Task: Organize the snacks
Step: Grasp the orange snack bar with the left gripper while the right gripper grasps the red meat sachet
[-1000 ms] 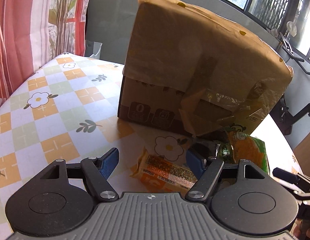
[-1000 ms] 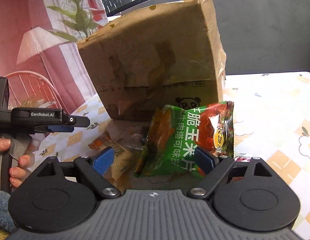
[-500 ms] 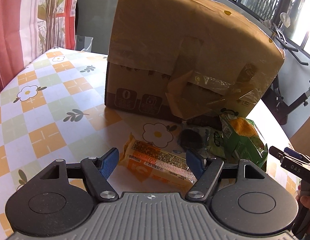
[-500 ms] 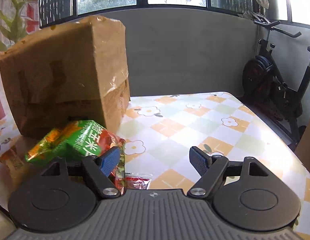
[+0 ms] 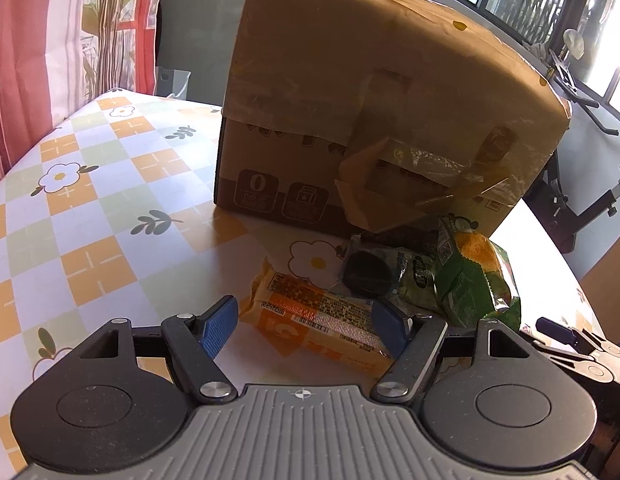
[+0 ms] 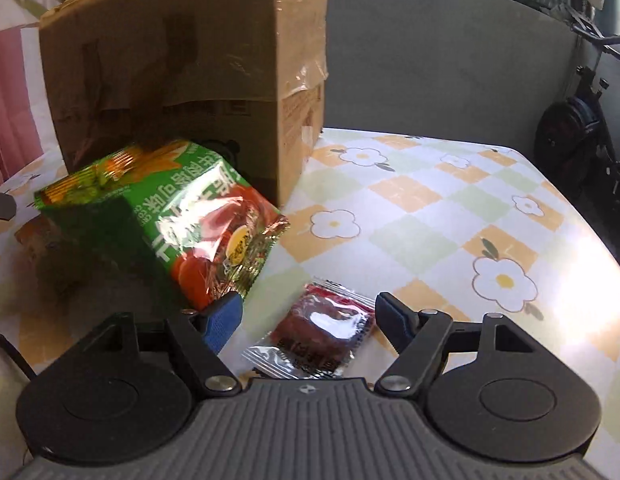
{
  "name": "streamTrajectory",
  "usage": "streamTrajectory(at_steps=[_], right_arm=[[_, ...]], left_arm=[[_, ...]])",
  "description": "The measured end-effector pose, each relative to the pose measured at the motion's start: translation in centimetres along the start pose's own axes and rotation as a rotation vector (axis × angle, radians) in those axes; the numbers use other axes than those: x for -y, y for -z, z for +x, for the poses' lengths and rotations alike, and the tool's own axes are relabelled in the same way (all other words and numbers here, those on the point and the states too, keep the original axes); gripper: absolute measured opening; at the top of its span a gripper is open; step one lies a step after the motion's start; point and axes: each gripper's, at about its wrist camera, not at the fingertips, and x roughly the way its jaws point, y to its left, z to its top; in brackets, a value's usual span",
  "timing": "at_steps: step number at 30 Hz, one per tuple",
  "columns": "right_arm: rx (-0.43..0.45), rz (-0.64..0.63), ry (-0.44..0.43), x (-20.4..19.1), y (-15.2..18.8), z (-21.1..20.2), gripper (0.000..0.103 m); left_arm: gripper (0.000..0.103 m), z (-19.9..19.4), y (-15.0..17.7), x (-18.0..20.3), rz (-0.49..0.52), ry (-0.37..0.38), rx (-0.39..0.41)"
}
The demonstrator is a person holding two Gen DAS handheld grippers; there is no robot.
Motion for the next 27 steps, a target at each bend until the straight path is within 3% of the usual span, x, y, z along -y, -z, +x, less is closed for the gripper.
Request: streamTrajectory(at_steps=[8, 13, 16, 27], right_arm=[[-0.009, 0.082, 0.041, 1.4, 0.0, 0.0, 0.065], [-0.018, -0.033, -0.032, -0.3, 0.2, 0.1, 0.061], [-0.012, -0.122, -0.068, -1.5, 0.4, 0.0, 0.05], [-0.013, -0.116, -0.1, -1.4, 0.5, 0.1, 0.051]], left_arm=[[0.076, 0.5, 0.1, -0.4, -0.018, 0.0, -0.023], [0.076, 0.8, 0.3, -0.3, -0.019, 0.013, -0.039], [0.076, 1.1, 0.5, -0.2, -0.023, 0.027, -0.057], [0.071, 3.0, 0.8, 0.2, -0.033, 0.068, -0.145]])
